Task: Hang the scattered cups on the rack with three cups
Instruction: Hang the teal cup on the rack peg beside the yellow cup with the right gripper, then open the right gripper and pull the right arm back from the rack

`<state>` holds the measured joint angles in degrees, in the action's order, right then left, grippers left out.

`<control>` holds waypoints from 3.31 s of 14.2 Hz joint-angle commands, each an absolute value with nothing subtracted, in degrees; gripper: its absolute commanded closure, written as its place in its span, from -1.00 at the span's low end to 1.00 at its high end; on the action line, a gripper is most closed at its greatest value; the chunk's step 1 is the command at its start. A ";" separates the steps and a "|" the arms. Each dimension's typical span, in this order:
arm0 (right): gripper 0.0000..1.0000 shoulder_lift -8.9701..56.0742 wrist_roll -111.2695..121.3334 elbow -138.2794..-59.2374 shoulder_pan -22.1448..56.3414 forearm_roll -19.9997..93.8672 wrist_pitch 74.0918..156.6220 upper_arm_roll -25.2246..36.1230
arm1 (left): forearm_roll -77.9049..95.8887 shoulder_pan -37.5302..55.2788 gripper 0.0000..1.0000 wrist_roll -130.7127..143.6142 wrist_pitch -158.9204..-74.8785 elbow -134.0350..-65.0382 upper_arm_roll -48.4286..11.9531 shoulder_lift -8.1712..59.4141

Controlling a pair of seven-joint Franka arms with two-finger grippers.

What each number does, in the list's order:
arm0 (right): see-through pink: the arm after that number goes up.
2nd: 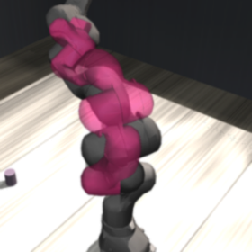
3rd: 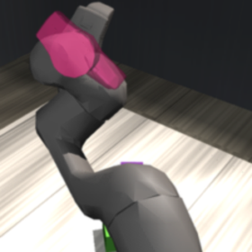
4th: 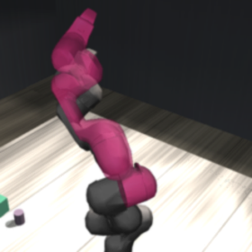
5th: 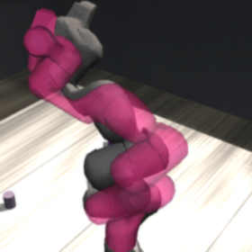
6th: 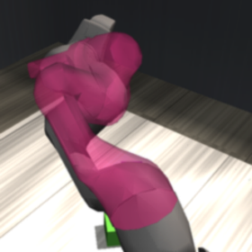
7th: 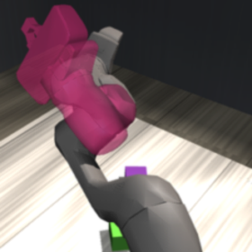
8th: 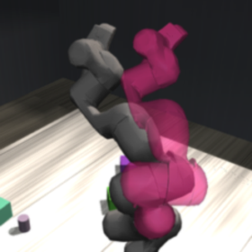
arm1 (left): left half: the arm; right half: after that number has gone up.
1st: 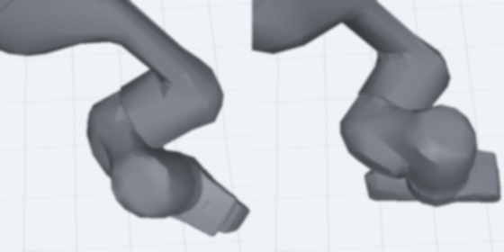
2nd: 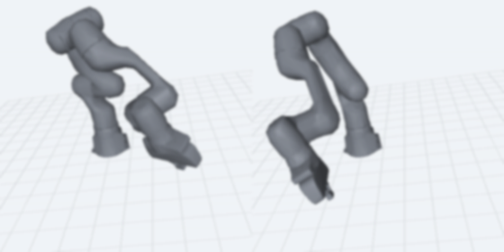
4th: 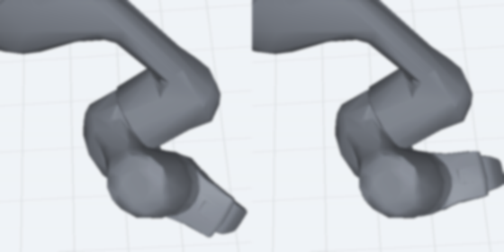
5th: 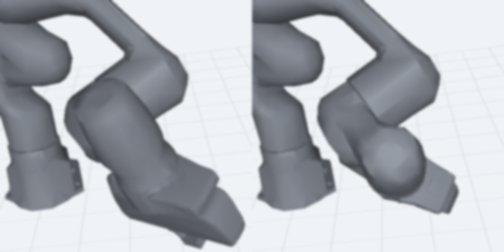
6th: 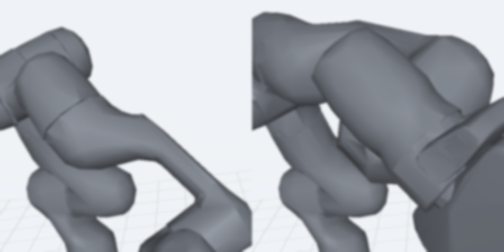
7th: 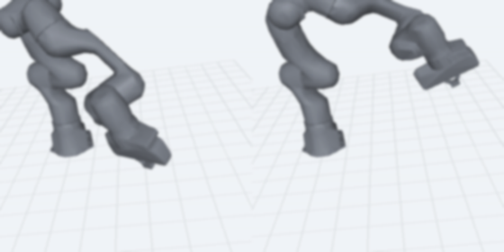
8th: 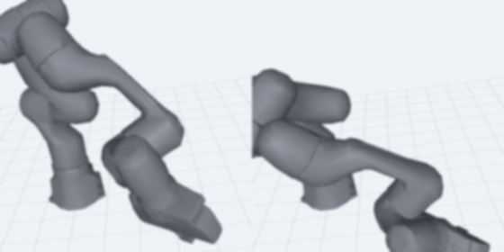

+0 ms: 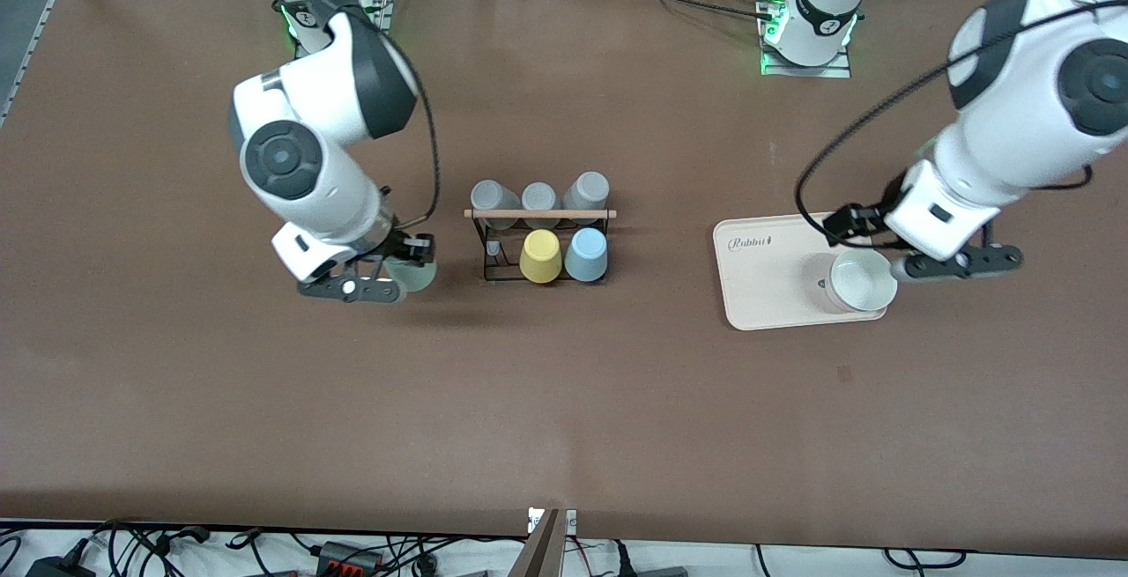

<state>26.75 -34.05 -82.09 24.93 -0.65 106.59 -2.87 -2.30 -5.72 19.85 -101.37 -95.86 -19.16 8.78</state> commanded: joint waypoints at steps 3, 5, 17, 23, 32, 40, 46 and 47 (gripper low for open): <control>0.21 29.61 -43.40 -78.05 29.61 0.09 106.87 -2.29 | -2.90 -7.91 -1.00 19.07 -96.71 -91.18 -19.34 9.39; 0.21 30.67 -46.39 -78.05 31.28 0.00 108.88 -2.20 | -3.08 -8.08 -1.00 18.81 -94.31 -84.41 -19.16 12.90; 0.03 38.14 -47.64 -78.22 34.01 0.00 112.93 -2.20 | -4.93 -10.37 -1.00 11.78 -92.11 -87.71 -19.60 10.02; -1.00 36.22 -43.35 -76.82 33.14 -0.70 112.24 -1.59 | -2.90 -10.81 -1.00 11.95 -92.20 -88.33 -20.13 9.23; -1.00 24.27 -22.52 -73.92 13.38 -0.44 100.82 -1.41 | -3.08 -11.07 -1.00 11.43 -92.81 -87.89 -20.13 9.40; -1.00 8.29 -8.18 -87.94 1.86 -0.88 97.20 -1.32 | -2.99 -10.99 -1.00 11.34 -92.90 -87.63 -20.13 9.58; -1.00 -5.35 -8.09 -105.72 -0.17 -2.11 103.89 -1.32 | -3.08 -10.90 -1.00 11.25 -92.99 -87.63 -20.13 9.58; -1.00 -5.01 -8.00 -104.86 -0.26 -2.11 103.28 -1.32 | -3.08 -10.90 -1.00 11.25 -92.99 -87.63 -20.13 9.58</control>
